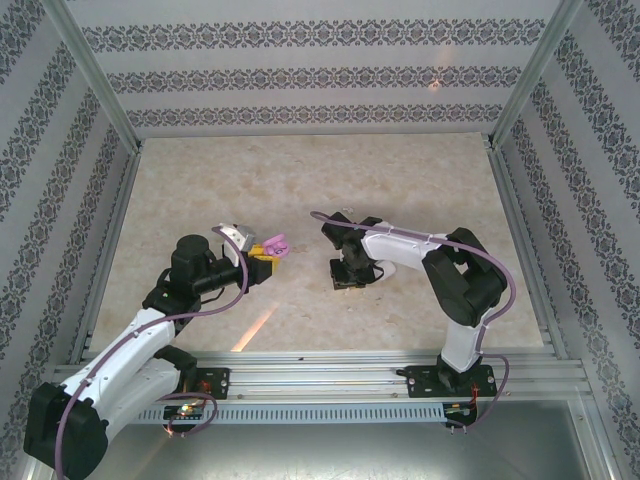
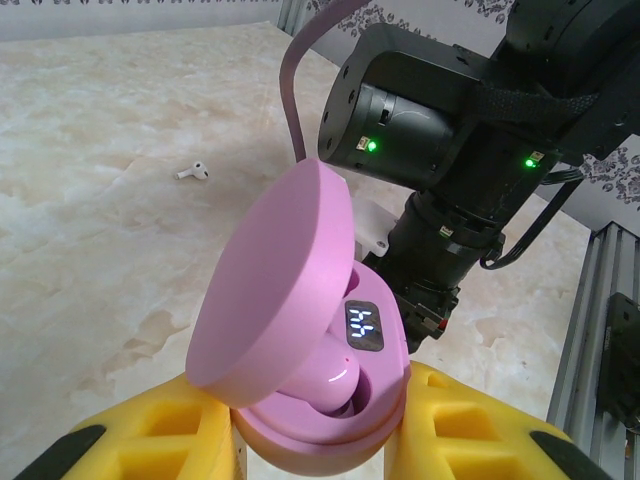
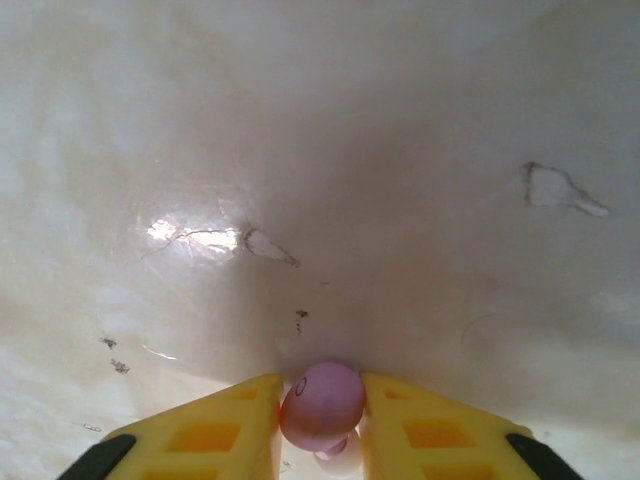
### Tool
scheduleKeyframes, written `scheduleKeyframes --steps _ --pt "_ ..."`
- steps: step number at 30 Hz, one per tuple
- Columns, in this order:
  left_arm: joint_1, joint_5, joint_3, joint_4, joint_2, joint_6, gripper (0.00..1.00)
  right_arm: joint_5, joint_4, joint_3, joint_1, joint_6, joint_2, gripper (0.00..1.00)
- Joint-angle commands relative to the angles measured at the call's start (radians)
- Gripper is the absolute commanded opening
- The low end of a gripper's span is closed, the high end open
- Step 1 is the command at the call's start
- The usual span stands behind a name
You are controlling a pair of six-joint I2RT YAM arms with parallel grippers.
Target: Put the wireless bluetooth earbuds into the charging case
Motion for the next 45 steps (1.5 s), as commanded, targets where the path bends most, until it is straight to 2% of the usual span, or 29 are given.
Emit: scheduleKeyframes --steps 1,5,13,19,41,45 --pt "0.009 0.022 0.003 0.037 -0.011 -0.002 0.05 0.033 -0.032 0.006 0.006 0.005 0.003 0.32" --pt "0.008 0.023 0.012 0.03 -0.008 0.006 0.05 0.051 -0.068 0.019 0.005 -0.001 -0.023 0.39" --pt "0.009 0.028 0.024 0.017 -0.002 0.018 0.05 0.073 -0.145 0.064 0.006 0.024 -0.077 0.39" --pt "0.009 0.026 0.016 0.033 0.003 0.012 0.05 0.071 -0.128 0.077 0.019 0.076 -0.074 0.39" --pt "0.009 0.04 0.004 0.019 -0.009 0.022 0.05 0.079 -0.083 0.098 0.04 0.09 0.06 0.32" --pt "0.009 0.037 -0.003 0.016 -0.02 0.018 0.05 0.073 -0.078 0.097 0.04 0.087 0.071 0.28"
